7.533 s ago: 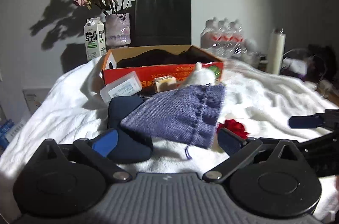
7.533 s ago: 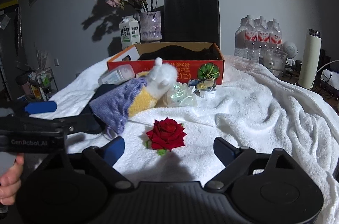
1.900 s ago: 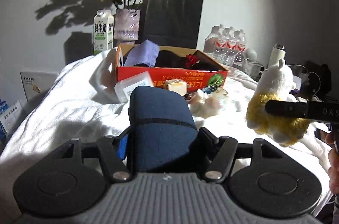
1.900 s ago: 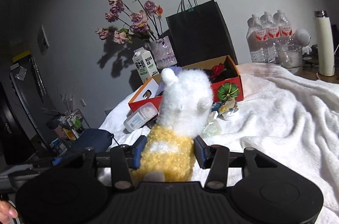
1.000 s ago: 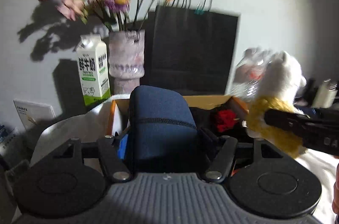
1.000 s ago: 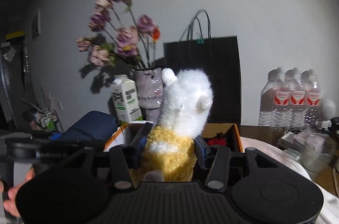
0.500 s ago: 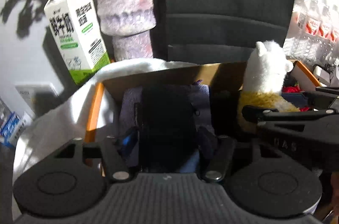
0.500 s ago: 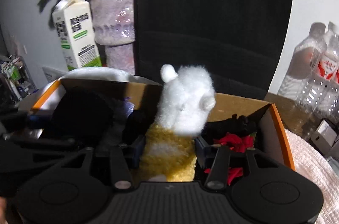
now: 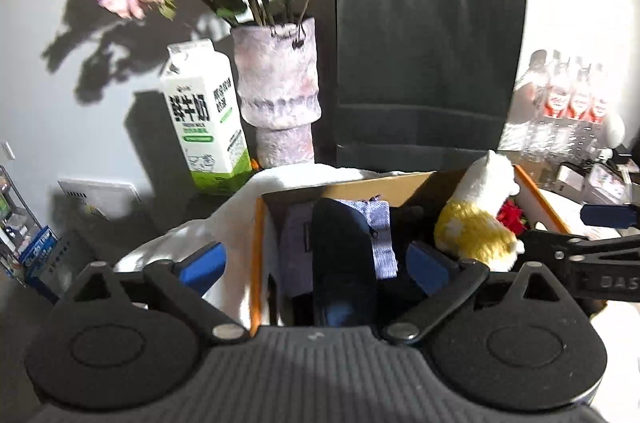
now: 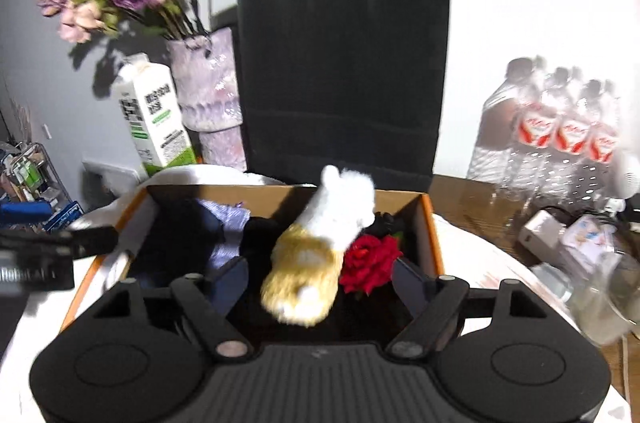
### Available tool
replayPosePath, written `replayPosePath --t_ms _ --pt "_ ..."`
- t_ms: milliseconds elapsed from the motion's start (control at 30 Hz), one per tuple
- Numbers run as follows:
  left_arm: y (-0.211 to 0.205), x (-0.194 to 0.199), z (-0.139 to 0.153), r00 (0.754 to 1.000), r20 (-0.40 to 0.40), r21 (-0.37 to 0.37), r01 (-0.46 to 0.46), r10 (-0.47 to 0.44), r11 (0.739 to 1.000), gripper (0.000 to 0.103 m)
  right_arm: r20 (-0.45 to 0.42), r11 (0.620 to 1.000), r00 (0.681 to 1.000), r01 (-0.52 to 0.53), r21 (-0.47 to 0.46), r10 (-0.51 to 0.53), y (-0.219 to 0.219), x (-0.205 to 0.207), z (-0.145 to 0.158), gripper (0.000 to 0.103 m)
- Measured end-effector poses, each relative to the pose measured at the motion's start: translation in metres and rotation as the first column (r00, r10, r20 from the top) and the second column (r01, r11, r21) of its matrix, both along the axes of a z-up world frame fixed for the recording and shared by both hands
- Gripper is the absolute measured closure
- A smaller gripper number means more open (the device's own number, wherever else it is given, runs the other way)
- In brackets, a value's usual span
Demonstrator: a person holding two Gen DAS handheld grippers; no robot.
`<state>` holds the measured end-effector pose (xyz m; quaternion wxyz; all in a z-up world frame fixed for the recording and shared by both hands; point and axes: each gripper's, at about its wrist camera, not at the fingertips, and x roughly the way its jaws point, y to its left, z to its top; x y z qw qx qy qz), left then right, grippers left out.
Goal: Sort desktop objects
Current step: 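Carry the alpaca and navy case into the orange box and release them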
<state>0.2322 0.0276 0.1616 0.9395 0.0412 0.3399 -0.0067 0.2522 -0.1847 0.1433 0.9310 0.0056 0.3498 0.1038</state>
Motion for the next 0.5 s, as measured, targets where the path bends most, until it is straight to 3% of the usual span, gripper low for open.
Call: replayPosePath --t_ms 200,367,500 --pt "0.013 -0.074 -0.002 0.999 0.033 -0.029 0.028 -0.027 0.999 0.002 0.068 0.999 0.997 -0.047 0.016 0.046 -0.015 -0.072 0.012 0.021" --pt "0.012 -0.156 -0.020 0.992 0.126 -0.057 0.034 -0.026 0.998 0.001 0.129 0.994 0.989 -0.081 0.070 0.071 -0.026 -0.144 0.000 0.016" --pt "0.007 -0.220 -0.036 0.985 0.168 -0.086 0.039 -0.024 0.996 0.000 0.178 0.993 0.980 -0.106 0.056 0.095 -0.026 -0.205 -0.015 0.014"
